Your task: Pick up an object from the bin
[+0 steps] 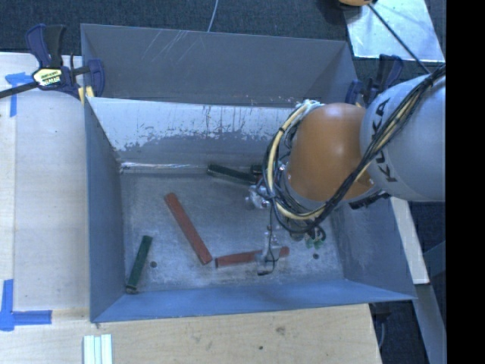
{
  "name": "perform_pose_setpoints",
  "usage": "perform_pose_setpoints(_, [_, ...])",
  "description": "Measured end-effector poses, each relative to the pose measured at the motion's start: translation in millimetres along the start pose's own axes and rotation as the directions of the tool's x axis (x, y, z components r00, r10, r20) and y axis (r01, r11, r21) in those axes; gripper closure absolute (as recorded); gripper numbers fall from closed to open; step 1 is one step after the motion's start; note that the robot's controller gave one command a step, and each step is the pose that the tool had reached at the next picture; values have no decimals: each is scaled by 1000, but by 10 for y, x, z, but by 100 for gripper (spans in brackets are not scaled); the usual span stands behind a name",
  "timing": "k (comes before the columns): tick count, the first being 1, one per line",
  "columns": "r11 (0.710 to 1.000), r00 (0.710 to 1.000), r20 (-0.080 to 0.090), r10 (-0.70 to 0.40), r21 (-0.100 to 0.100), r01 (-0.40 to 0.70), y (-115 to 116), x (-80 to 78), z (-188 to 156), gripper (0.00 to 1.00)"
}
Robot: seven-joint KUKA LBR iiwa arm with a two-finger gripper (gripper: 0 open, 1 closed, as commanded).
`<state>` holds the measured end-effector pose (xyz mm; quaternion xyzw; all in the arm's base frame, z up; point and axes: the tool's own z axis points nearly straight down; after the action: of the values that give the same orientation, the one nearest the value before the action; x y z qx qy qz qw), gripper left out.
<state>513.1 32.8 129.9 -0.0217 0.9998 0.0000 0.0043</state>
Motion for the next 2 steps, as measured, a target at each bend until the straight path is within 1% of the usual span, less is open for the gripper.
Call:
perform_pose_setpoints(1, [1000, 1000, -10, -27, -1, 27, 94, -150, 579, 100])
perform_pose_setpoints(2, [1000, 1000, -7, -26, -1, 26, 88, -153, 597, 0])
